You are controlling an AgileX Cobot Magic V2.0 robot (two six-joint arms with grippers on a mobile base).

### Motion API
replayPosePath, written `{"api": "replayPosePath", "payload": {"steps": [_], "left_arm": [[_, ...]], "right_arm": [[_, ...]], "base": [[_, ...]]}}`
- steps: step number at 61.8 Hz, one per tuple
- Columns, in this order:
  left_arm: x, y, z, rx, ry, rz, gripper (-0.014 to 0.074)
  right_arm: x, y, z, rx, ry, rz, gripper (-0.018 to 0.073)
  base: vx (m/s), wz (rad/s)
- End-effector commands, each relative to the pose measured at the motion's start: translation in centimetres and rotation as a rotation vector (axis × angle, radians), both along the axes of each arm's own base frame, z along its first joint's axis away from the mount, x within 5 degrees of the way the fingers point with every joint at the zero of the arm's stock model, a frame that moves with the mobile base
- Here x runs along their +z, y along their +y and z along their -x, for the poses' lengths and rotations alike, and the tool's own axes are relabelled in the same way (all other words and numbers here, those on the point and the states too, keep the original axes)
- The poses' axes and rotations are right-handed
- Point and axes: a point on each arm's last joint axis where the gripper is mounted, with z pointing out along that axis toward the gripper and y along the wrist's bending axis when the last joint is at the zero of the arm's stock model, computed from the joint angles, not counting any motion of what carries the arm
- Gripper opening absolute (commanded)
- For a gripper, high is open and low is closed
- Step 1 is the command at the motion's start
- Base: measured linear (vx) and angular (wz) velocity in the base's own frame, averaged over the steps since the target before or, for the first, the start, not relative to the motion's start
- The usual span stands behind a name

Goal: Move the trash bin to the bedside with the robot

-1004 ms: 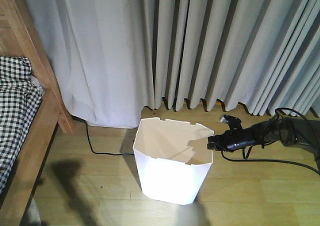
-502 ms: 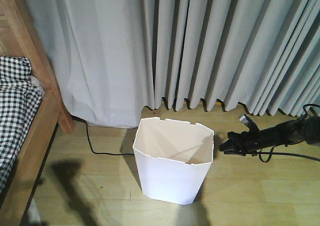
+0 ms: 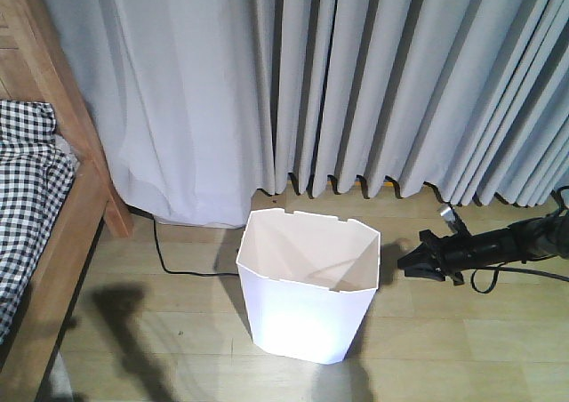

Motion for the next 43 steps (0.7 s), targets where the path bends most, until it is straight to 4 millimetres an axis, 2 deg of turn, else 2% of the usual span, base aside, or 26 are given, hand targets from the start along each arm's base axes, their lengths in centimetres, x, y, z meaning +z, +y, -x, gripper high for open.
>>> {"api": "replayPosePath", "payload": {"steps": [1,8,15,23,31,36,43], "left_arm": [[-0.3,-0.1,-0.1,-0.015,-0.054,0.012,-0.0006],[-0.3,-0.1,-0.1,-0.015,-0.054,0.012,-0.0006],[-0.3,-0.1,-0.1,-0.015,-0.054,0.012,-0.0006],[-0.3,-0.1,-0.1,-0.015,-0.054,0.012,-0.0006],[-0.3,-0.1,-0.1,-0.015,-0.054,0.012,-0.0006],[-0.3,-0.1,-0.1,-0.015,-0.054,0.012,-0.0006],[-0.3,-0.1,-0.1,-0.015,-0.054,0.012,-0.0006]], "right_arm": [[3.8,-1.8,-2.5,-0.008,-0.029,0.070,0.0214],[4.2,-3.9,-2.5,0.037,0.112,0.371,0.0214],[6.5,-5.6,-3.3,0.040,0.180,0.657,0.0214],[11.1,-5.7,-4.7,0.026,0.116,0.781,0.0214],[16.0,-5.2,-4.9,-0.040,-0.010,0.846,0.0216],[19.0,-4.6,-3.8,-0.082,-0.090,0.884,0.0217],[24.6,-3.7,-2.2,-0.105,-0.258,0.965,0.0217]], "base": [[0.00,0.00],[0.00,0.00],[0.00,0.00],[0.00,0.00],[0.00,0.00],[0.00,0.00],[0.00,0.00]]}}
